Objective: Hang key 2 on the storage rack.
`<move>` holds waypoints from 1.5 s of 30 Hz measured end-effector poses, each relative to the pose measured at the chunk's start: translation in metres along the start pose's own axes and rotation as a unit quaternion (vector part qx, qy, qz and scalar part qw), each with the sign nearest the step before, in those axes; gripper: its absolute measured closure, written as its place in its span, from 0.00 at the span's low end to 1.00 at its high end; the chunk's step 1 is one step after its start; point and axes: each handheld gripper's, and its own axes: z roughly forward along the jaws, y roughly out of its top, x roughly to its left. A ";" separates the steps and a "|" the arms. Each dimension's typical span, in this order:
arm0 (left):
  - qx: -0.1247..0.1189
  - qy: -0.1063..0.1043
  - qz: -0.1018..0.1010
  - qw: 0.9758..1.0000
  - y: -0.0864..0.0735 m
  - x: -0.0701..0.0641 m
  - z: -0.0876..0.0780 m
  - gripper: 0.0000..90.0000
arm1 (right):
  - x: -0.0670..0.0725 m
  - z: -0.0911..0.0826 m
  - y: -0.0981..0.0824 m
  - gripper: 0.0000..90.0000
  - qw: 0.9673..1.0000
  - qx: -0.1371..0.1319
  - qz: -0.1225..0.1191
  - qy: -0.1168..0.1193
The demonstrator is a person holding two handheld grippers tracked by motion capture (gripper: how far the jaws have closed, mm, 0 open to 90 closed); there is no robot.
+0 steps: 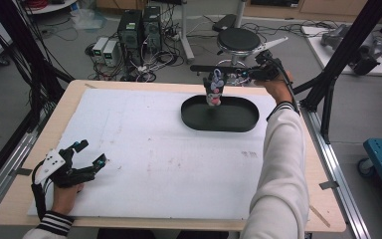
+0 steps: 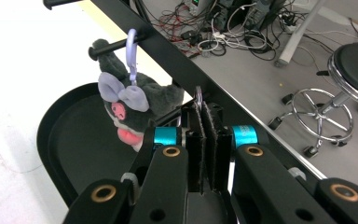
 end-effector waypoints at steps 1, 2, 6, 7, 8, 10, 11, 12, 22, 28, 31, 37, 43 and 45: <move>0.000 0.000 0.000 1.000 0.000 0.000 0.000 0.17 | -0.001 0.001 0.000 0.97 1.000 -0.003 0.000 0.002; 0.000 0.000 0.000 1.000 0.000 0.000 0.000 0.17 | -0.001 0.000 -0.001 0.97 1.000 -0.001 -0.002 -0.001; 0.000 0.000 0.000 1.000 0.000 0.000 0.000 0.17 | -0.002 -0.002 -0.001 0.95 1.000 -0.013 0.005 -0.006; 0.000 0.000 0.000 1.000 0.000 0.000 0.000 0.17 | -0.002 -0.003 -0.001 0.93 1.000 -0.017 0.008 -0.005; 0.000 0.000 0.000 1.000 0.000 0.000 0.000 0.17 | -0.003 -0.004 -0.001 0.91 1.000 -0.019 0.009 -0.009; 0.000 0.000 0.000 1.000 0.000 0.000 0.000 0.17 | -0.003 -0.005 -0.001 0.90 1.000 -0.019 0.007 -0.011; 0.000 0.000 0.000 1.000 0.000 0.000 0.000 0.17 | -0.003 -0.006 -0.001 0.88 1.000 -0.020 0.008 -0.013; 0.000 0.000 0.000 1.000 0.000 0.000 0.000 0.17 | -0.003 -0.008 -0.001 0.85 1.000 -0.021 0.012 -0.013; 0.000 0.001 0.001 1.000 0.000 -0.001 0.000 0.17 | 0.012 -0.020 0.004 0.01 0.997 -0.066 0.034 -0.011; 0.000 0.001 0.001 1.000 0.000 -0.001 0.000 0.17 | 0.034 -0.045 0.016 0.01 0.996 -0.088 0.030 -0.003; 0.000 0.002 0.002 1.000 0.000 -0.001 0.000 0.17 | 0.048 -0.059 0.014 0.01 0.992 -0.122 0.019 -0.004; -0.001 0.002 0.003 1.000 0.000 -0.001 0.000 0.17 | 0.073 -0.086 -0.013 0.01 0.985 -0.173 0.027 0.012; -0.001 0.001 0.002 1.000 0.000 -0.001 0.000 0.17 | 0.117 -0.107 -0.051 0.01 0.974 -0.224 0.021 0.016; -0.001 0.000 0.002 1.000 0.000 -0.001 0.000 0.17 | 0.132 -0.110 -0.066 0.01 0.971 -0.237 0.018 0.014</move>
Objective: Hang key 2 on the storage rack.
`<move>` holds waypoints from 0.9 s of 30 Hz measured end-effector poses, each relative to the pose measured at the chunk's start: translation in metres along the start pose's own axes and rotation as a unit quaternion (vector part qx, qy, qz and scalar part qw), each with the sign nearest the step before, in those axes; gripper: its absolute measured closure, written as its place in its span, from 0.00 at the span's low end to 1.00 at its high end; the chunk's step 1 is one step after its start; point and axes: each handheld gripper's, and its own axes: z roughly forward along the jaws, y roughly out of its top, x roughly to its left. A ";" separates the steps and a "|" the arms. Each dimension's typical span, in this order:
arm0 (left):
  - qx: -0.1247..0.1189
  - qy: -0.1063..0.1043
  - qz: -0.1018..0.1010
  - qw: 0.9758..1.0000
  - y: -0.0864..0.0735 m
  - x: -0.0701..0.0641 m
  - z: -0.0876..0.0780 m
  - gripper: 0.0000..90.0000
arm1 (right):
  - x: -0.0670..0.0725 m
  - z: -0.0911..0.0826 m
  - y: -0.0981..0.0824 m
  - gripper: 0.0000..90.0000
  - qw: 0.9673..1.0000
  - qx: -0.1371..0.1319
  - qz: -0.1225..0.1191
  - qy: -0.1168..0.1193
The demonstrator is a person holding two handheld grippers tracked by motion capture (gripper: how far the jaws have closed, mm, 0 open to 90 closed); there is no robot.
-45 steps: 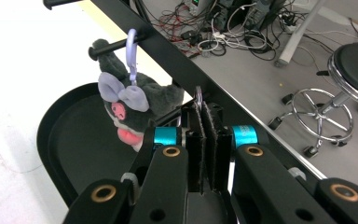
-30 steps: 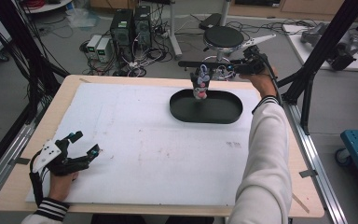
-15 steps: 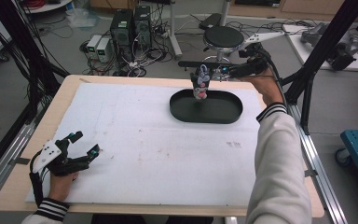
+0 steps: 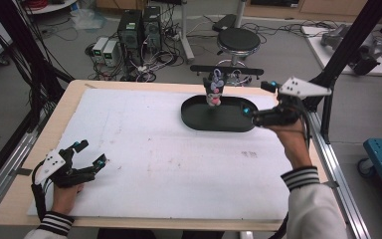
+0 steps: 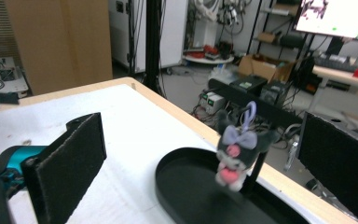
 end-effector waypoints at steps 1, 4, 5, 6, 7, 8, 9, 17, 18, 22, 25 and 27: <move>0.000 -0.001 0.002 1.000 0.000 0.000 0.000 0.17 | 0.006 -0.004 -0.007 0.01 1.000 -0.006 -0.012 -0.007; 0.000 -0.001 0.003 1.000 0.000 0.000 0.000 0.17 | 0.022 -0.013 -0.031 0.01 0.999 -0.020 -0.025 -0.022; 0.000 0.000 0.002 1.000 0.000 0.000 0.000 0.17 | 0.026 -0.016 -0.040 0.01 0.999 -0.024 -0.020 -0.030; 0.001 0.000 0.003 1.000 0.000 0.000 0.000 0.17 | 0.030 -0.018 -0.049 0.01 0.999 -0.027 -0.010 -0.030; 0.000 -0.001 0.002 1.000 0.000 0.000 0.000 0.17 | 0.033 -0.020 -0.058 0.01 0.999 -0.027 -0.008 -0.033; 0.000 0.000 0.002 1.000 0.000 0.000 0.000 0.17 | 0.035 -0.021 -0.066 0.01 0.999 -0.029 -0.004 -0.038; 0.001 -0.001 0.004 1.000 0.000 0.000 0.000 0.17 | 0.037 -0.022 -0.073 0.01 0.999 -0.031 0.000 -0.042; 0.001 0.000 0.005 1.000 0.000 -0.001 0.000 0.17 | 0.052 -0.027 -0.129 0.01 0.995 -0.052 0.029 -0.076; 0.001 0.000 0.005 1.000 0.000 -0.001 0.000 0.17 | 0.053 -0.028 -0.136 0.01 0.994 -0.057 0.035 -0.081; 0.002 0.000 0.005 1.000 0.000 -0.001 0.000 0.17 | 0.057 -0.027 -0.155 0.01 0.993 -0.052 0.030 -0.097; 0.002 0.000 0.005 1.000 0.000 -0.001 0.000 0.17 | 0.060 -0.025 -0.164 0.01 0.994 -0.046 0.019 -0.101; 0.002 0.001 0.005 1.000 0.000 0.000 0.000 0.17 | 0.063 -0.024 -0.171 0.01 0.993 -0.058 0.020 -0.103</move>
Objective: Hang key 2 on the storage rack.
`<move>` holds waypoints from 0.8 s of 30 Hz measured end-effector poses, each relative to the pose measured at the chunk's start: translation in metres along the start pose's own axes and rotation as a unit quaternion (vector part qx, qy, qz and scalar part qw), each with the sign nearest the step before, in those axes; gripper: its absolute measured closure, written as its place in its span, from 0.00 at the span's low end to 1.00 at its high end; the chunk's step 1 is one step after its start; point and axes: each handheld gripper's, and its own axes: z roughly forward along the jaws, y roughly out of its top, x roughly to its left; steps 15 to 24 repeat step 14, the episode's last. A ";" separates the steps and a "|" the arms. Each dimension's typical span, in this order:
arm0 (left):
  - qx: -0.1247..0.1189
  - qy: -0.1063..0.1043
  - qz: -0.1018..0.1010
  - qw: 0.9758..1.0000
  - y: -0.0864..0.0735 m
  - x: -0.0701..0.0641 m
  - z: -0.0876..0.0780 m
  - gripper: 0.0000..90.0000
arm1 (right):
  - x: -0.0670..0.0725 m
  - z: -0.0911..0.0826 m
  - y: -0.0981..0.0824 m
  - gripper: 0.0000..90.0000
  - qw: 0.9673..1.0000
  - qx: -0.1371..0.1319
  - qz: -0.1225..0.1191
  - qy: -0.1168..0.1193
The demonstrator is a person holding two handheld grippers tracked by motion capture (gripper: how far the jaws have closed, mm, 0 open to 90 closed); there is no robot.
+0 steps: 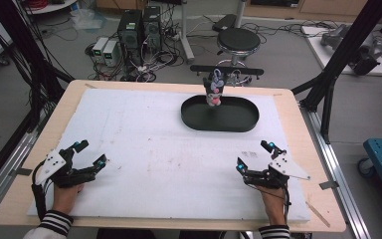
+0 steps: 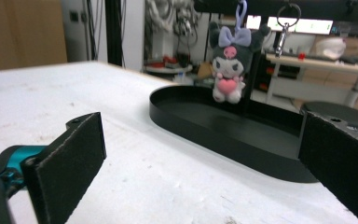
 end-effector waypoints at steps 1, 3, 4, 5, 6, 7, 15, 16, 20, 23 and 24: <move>0.000 0.000 -0.001 1.000 0.000 0.000 0.000 0.17 | 0.001 0.001 -0.003 0.01 1.000 -0.005 0.002 0.003; 0.000 0.000 0.000 1.000 0.000 0.000 0.000 0.17 | 0.003 0.003 -0.009 0.01 1.000 0.004 -0.007 0.002; 0.000 0.000 -0.001 1.000 0.000 0.000 0.000 0.17 | 0.004 0.004 -0.011 0.01 1.000 0.008 -0.006 0.006; 0.000 0.000 -0.001 1.000 0.000 0.000 0.000 0.17 | 0.005 0.005 -0.013 0.01 1.000 0.009 -0.004 0.008; 0.000 0.000 0.000 1.000 0.000 0.000 0.000 0.17 | 0.006 0.006 -0.015 0.01 1.000 0.012 -0.003 0.007; 0.000 0.000 -0.001 1.000 0.000 0.000 0.000 0.17 | 0.005 0.007 -0.016 0.01 1.000 0.014 -0.006 0.007; -0.001 -0.001 -0.001 1.000 0.000 0.000 0.000 0.17 | 0.003 0.007 -0.017 0.01 1.000 0.014 0.009 0.006; -0.001 -0.001 -0.001 1.000 0.000 0.000 0.000 0.17 | 0.003 0.007 -0.017 0.01 1.000 0.014 0.009 0.006; -0.001 -0.001 -0.001 1.000 0.000 0.000 0.000 0.17 | 0.003 0.007 -0.017 0.01 1.000 0.014 0.009 0.006; -0.001 -0.001 -0.001 1.000 0.000 0.000 0.000 0.17 | 0.003 0.007 -0.017 0.01 1.000 0.014 0.009 0.006; -0.001 -0.001 -0.001 1.000 0.000 0.000 0.000 0.17 | 0.003 0.007 -0.017 0.01 1.000 0.014 0.009 0.006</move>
